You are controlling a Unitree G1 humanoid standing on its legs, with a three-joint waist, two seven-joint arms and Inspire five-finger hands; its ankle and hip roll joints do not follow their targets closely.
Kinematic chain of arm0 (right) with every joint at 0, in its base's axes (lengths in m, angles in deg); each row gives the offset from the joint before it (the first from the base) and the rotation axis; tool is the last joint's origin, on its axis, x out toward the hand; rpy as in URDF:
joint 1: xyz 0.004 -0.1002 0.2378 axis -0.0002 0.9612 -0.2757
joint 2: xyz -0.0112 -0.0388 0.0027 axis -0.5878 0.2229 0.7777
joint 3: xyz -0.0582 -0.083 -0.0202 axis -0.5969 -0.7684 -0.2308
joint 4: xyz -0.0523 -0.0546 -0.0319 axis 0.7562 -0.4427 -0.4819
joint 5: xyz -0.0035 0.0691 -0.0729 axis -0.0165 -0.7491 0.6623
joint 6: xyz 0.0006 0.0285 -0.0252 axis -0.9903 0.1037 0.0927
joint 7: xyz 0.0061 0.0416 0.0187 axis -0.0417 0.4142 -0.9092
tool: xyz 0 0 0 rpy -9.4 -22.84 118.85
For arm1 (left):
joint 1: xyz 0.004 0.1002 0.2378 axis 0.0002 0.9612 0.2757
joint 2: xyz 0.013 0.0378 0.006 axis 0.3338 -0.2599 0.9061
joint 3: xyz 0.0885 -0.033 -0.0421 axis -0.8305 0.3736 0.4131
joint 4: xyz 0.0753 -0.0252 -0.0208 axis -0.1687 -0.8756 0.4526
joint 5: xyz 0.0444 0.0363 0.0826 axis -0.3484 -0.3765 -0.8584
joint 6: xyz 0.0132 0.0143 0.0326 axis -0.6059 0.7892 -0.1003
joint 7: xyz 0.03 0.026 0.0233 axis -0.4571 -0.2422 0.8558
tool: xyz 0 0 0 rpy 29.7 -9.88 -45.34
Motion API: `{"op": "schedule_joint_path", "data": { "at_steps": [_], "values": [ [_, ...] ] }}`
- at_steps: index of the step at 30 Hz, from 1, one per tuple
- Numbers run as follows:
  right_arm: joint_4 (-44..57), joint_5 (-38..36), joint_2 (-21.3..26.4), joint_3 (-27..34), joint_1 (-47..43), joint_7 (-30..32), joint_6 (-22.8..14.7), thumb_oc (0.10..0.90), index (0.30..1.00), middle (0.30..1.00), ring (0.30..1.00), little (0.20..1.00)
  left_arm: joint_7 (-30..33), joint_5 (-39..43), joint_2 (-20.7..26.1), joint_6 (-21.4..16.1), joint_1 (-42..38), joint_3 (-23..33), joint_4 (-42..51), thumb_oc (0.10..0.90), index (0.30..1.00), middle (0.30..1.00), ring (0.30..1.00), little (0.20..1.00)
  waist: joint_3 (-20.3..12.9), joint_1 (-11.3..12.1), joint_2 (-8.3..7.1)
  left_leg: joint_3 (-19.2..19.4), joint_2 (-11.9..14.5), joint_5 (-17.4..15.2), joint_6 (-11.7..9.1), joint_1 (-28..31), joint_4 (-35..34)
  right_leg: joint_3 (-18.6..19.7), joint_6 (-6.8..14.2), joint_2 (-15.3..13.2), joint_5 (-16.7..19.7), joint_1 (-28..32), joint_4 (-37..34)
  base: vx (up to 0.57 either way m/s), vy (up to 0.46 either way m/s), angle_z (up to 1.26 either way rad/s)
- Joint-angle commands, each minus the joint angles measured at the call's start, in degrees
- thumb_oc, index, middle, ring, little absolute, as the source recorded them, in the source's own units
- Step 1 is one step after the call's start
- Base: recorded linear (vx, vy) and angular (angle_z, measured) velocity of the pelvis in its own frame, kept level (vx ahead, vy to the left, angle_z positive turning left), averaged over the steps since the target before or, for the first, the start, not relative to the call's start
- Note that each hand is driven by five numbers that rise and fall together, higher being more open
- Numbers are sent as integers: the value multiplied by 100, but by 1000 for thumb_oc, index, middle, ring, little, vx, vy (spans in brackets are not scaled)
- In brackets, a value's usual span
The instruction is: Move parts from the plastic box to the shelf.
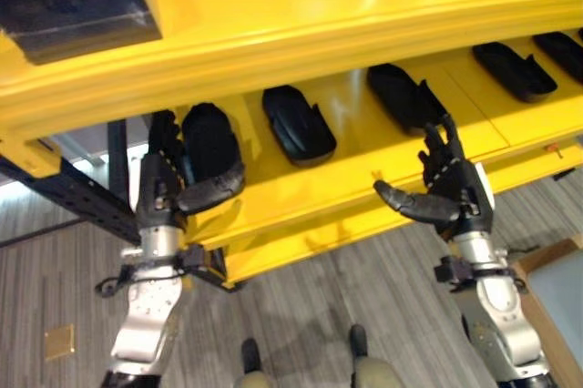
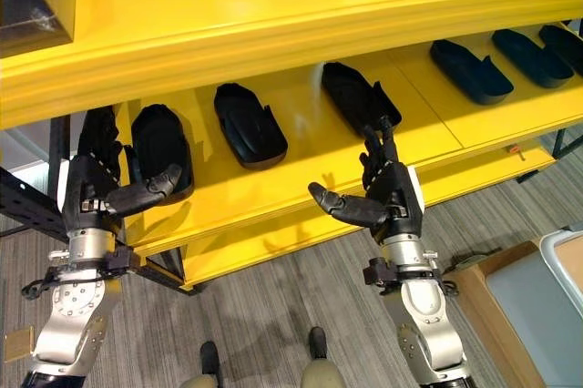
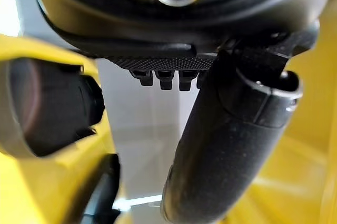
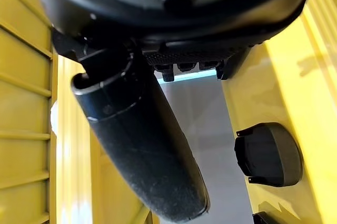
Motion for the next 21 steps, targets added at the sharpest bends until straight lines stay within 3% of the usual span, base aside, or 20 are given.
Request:
{"op": "schedule_joint_path", "data": {
  "at_steps": [1,3,6,13,21],
  "values": [
    [664,1,202,405,-335,-207,-658,900,1000,1000,1000,1000,-19,-2261,704,-499,-103,359,324,900,1000,1000,1000,1000,-764,-3,-133,-8,-27,-172,148,268,-39,-129,-174,209,-299,202,180,-43,-80,20],
    [690,-89,230,468,-239,-277,-729,900,1000,1000,1000,1000,-10,-2833,896,-637,381,458,499,900,1000,1000,1000,1000,-780,51,-120,-86,24,-109,106,238,-39,-207,-198,259,-357,230,211,-50,-76,25],
    [735,-173,315,582,-102,-324,-800,900,1000,1000,1000,1000,-274,-2941,956,-837,1031,368,654,900,1000,1000,1000,1000,-784,122,-109,-262,143,54,19,155,-39,-422,-267,407,-496,278,311,-48,-96,24],
    [818,-186,450,695,-8,-304,-907,900,1000,1000,1000,1000,-299,-3581,1377,-968,1406,193,736,900,1000,1000,1000,1000,-672,197,-105,-444,261,214,-48,73,-39,-602,-344,574,-640,265,464,-26,-62,13],
    [847,-158,535,696,-55,-185,-1003,900,1000,1000,1000,1000,-513,-3493,1467,-974,1340,-266,461,900,1000,1000,1000,1000,-453,199,-86,-561,367,284,-95,60,-39,-737,-408,696,-807,216,682,-10,-39,9]
  ]
}}
